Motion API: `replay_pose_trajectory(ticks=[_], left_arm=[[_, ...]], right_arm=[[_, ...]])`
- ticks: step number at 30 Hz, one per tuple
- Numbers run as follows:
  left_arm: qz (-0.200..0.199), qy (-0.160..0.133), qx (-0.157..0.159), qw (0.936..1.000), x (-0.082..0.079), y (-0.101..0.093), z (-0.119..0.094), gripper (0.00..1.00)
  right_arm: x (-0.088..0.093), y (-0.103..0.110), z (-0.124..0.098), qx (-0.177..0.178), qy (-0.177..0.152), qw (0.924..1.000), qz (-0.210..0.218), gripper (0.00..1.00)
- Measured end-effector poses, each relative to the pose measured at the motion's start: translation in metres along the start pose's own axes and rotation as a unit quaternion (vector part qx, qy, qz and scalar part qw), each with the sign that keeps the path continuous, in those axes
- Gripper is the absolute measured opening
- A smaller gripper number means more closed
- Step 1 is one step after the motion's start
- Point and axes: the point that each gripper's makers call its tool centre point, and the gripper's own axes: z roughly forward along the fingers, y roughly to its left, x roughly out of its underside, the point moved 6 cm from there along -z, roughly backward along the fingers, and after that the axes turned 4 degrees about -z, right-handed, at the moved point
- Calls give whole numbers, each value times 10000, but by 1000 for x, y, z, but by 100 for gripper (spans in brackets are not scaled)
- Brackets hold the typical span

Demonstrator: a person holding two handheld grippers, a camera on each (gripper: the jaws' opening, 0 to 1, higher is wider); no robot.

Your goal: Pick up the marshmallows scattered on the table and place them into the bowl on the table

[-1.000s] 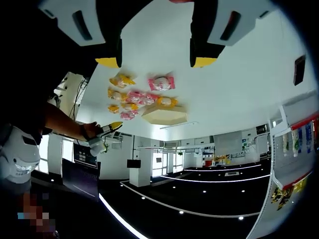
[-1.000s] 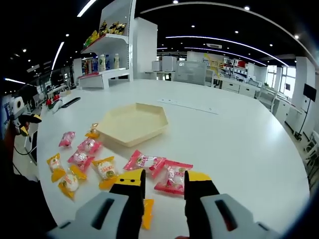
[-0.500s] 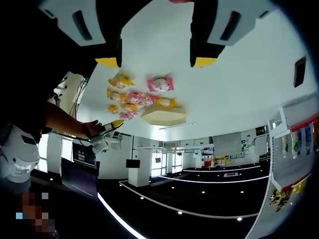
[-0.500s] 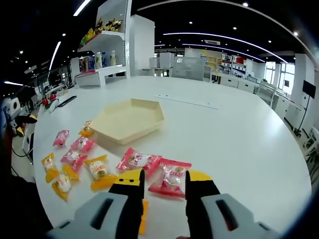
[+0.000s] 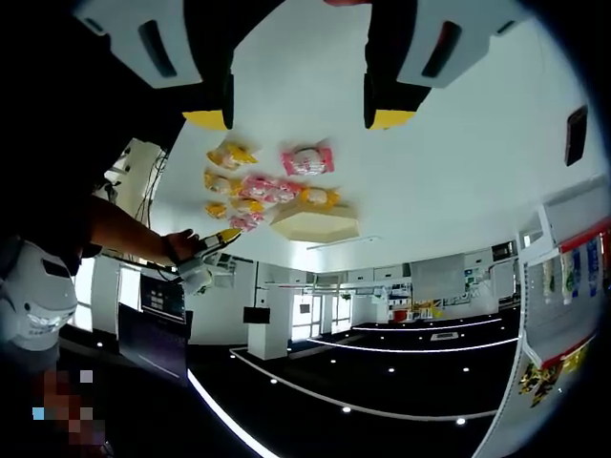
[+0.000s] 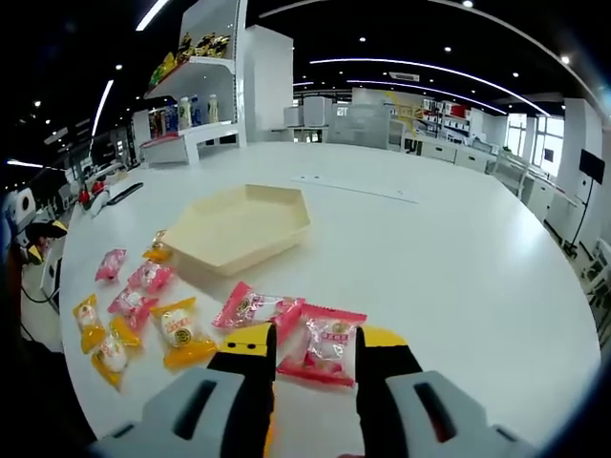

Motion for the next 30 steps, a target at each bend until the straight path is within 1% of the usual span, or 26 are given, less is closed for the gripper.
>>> replay_pose_trajectory(ticks=[4, 9, 22, 30], left_arm=[[-6, 20, -10, 10000, 0, 1, 0, 55], [-8, 26, -12, 10000, 0, 2, 1, 54], [-25, 34, -41, 10000, 1, 3, -1, 54], [-23, 30, -85, 10000, 1, 2, -5, 54]], right_arm=[[0, -2, 4, 10, 26, 10000, 20, 33], [1, -6, 6, 105, 73, 9999, -2, 32], [7, -6, 17, 113, 179, 9998, -2, 30], [10, -6, 19, 160, 177, 9997, -19, 29]])
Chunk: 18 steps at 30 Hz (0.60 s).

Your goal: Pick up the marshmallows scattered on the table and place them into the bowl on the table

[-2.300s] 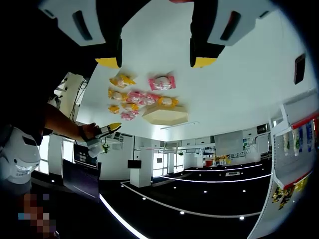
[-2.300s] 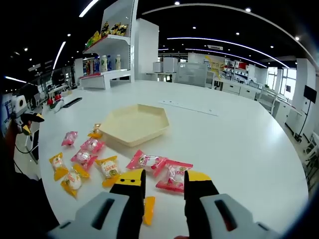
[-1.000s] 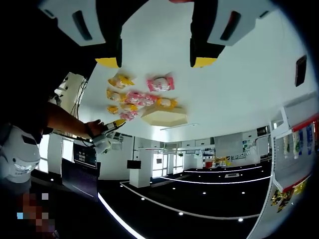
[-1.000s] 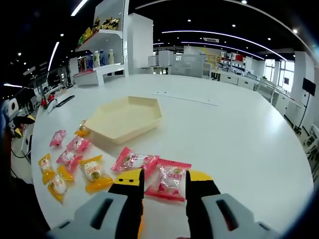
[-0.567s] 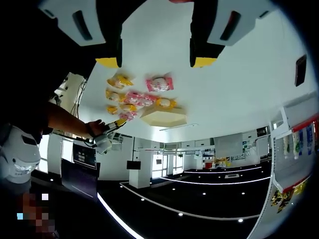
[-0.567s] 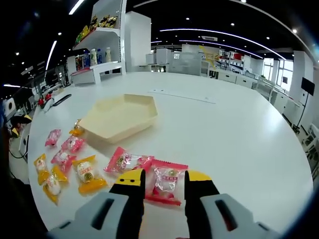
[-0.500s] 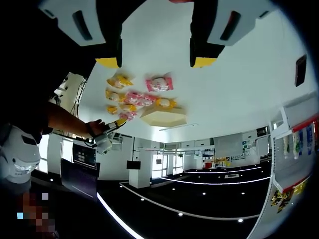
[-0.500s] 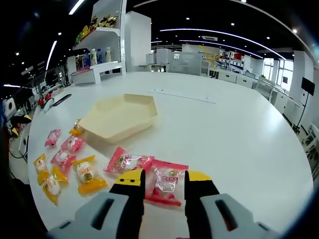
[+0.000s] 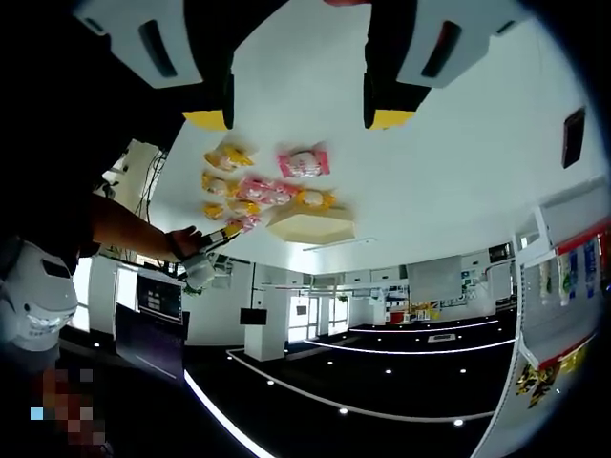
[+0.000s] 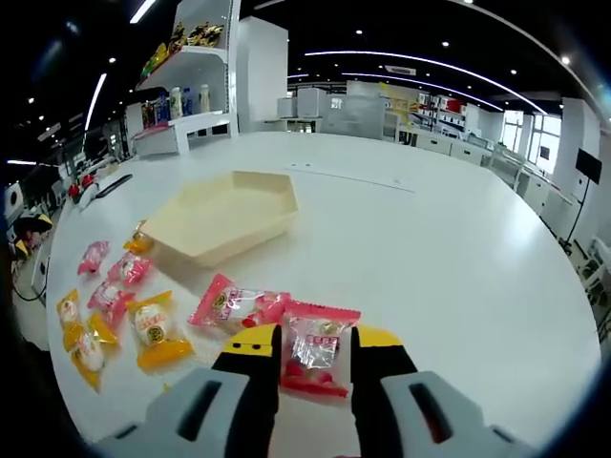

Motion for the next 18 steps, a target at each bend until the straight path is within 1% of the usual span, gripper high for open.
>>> replay_pose_trajectory(ticks=[5, 8, 12, 18], left_arm=[[3, -8, -3, 10000, 0, -1, -1, 54], [15, -8, -2, 10000, -1, -2, -2, 54], [24, -13, -16, 10000, -1, -3, -4, 54], [34, -20, -29, 10000, -1, -3, -6, 54]], right_arm=[[2, 2, 0, 10, -11, 10000, -1, 28], [2, 2, -1, 62, -7, 10000, -31, 24], [2, 0, -1, 100, -27, 9999, -88, 23], [2, 2, -2, 63, -42, 9999, -151, 22]])
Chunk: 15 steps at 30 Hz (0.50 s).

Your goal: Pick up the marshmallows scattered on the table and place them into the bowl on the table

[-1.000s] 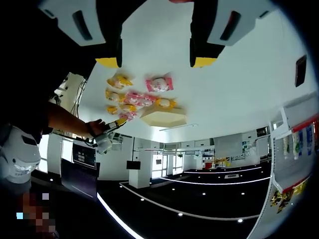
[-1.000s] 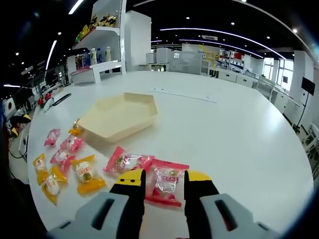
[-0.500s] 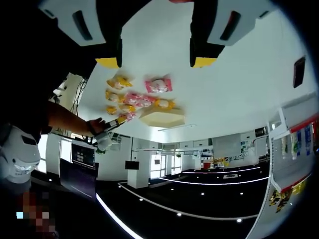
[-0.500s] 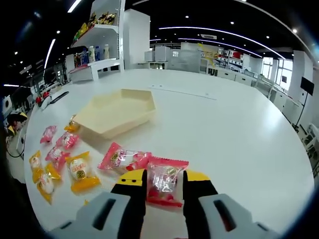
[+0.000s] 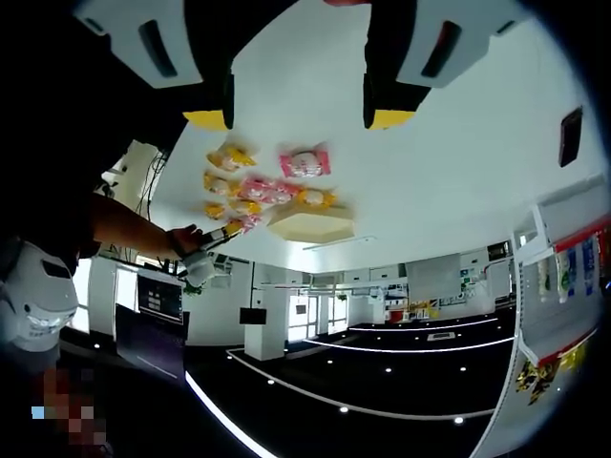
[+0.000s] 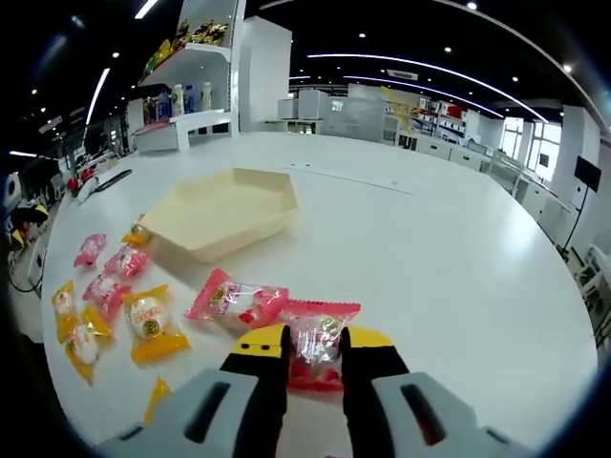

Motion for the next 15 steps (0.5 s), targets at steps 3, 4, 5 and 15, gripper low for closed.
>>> replay_pose_trajectory(ticks=[3, 4, 5, 15], left_arm=[[-3, -12, -4, 10000, 0, 0, -1, 54], [-6, -17, -11, 10000, 0, 0, -2, 54], [-6, -22, -13, 10000, 0, 0, -2, 54], [0, -46, 19, 10000, 2, -1, -3, 54]], right_arm=[[0, 1, -1, -10, -2, 10000, -15, 22], [0, 1, -1, -15, -7, 10000, -18, 22], [0, 1, -1, -14, -10, 10000, -21, 22], [-5, 1, -5, 41, -57, 10000, -57, 21]])
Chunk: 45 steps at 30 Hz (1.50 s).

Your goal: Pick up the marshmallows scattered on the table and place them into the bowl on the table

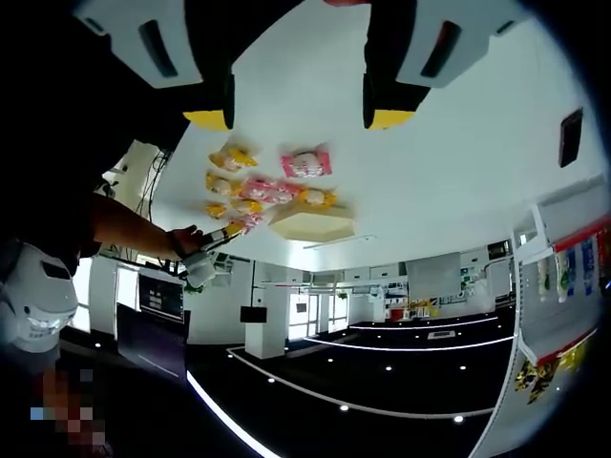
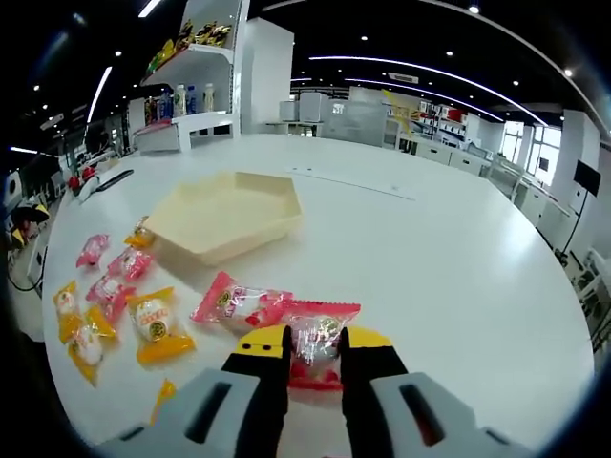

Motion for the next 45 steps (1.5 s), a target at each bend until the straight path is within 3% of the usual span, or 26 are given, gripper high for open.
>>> replay_pose_trajectory(ticks=[20, 45], left_arm=[[50, 10, 44, 10000, -3, -2, 4, 54], [40, 28, 49, 10000, 0, -7, 2, 53]], right_arm=[[-28, 5, -5, -67, -229, 9994, -258, 21], [-60, 31, 7, -400, -411, 9970, -514, 21]])
